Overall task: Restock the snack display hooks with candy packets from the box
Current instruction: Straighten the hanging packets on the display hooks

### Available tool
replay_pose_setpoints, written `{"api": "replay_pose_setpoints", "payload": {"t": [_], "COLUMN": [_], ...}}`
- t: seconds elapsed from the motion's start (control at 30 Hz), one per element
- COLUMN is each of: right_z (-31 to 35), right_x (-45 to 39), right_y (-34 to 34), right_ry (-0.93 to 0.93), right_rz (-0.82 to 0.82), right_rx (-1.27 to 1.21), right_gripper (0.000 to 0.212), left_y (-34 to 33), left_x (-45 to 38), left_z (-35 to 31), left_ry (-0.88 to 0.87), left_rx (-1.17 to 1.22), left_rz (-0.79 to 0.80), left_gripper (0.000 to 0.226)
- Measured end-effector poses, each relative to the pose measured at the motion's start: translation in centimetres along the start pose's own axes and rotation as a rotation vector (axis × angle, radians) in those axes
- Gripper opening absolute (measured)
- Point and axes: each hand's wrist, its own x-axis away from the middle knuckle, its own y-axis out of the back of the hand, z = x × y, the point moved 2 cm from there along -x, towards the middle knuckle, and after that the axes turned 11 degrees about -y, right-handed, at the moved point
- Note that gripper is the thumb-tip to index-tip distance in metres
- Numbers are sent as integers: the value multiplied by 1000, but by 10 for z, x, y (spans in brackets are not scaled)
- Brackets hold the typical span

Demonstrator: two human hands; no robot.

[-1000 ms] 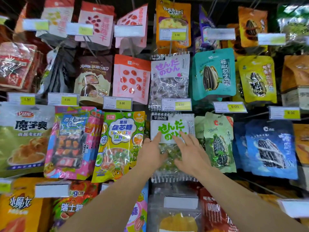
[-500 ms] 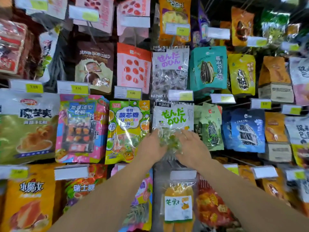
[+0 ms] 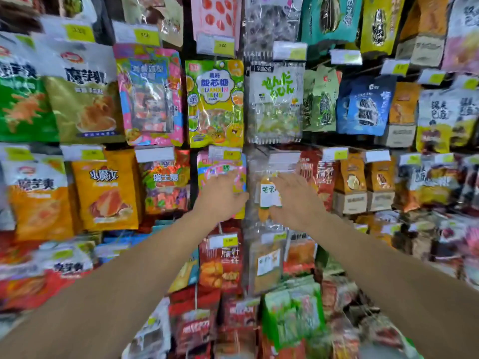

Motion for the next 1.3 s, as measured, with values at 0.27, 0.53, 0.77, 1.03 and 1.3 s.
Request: {"api": "replay_pose_setpoints", "payload": {"t": [0.27,0.53,0.77,1.03,1.3], "right_z": [50,120,225,333,384], "right_x": [135,247,309,340,368], "right_y": [-61,-128,-218,-332,-444], "right_ry": [-36,-67,-37,-158,-231], "right_rz": [250,522,788,1032,1200], "right_rx": [-228,-318,-255,-202,-167], "right_gripper": [82,75,72,69,56], "left_y": [-4,-10,-32,-76,-135], "left_x": [170,313,426,521,602], "left_z": [11,51,151,300,374], "left_ry": [192,440,653,911,1059], "left_rx": [13,92,199,352,404], "left_rz": [149,294,390,517,639], "left_gripper": [68,65,56,61,50]}}
